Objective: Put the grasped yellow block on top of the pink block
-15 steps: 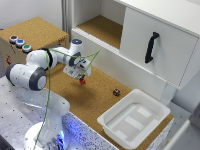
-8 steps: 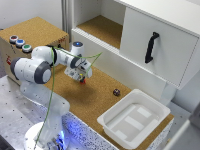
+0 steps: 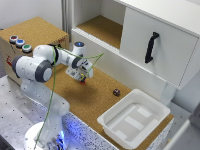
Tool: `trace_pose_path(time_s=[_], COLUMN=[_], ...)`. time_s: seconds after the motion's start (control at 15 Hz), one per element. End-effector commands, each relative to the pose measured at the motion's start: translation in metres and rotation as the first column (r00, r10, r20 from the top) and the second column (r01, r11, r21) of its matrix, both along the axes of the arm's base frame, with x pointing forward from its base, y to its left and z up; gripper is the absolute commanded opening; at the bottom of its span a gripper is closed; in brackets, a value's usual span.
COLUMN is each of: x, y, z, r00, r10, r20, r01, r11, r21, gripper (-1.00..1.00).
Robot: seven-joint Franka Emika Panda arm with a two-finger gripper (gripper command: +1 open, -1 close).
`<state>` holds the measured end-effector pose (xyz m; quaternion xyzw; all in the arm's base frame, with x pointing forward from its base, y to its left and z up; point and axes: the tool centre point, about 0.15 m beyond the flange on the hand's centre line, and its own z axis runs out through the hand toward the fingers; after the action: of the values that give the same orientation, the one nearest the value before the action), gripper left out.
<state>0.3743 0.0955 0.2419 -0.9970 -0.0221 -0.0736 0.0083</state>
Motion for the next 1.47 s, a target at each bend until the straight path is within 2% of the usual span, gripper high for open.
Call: trace_pose_path(time_s=[0.0,0.4,0.6,0.8,1.4], x=[-0.015,-0.024,-0.03,-0.04,-0.041], y=[0.004,0.021,0.027,0.034,0.036], z=[0.057,0.098,0.118,0.134,0.135], r00=[0.999,0.997,0.996,0.996,0.996], r10=[-0.018,0.024,0.021,0.036,0.041], r20=[0.037,0.068,0.087,0.083,0.078], r01=[0.019,-0.021,-0.02,-0.035,-0.04], r11=[0.999,0.999,1.0,0.999,0.999], r21=[-0.025,-0.041,-0.008,-0.011,-0.017], gripper=[1.0,1.0,1.0,1.0,1.0])
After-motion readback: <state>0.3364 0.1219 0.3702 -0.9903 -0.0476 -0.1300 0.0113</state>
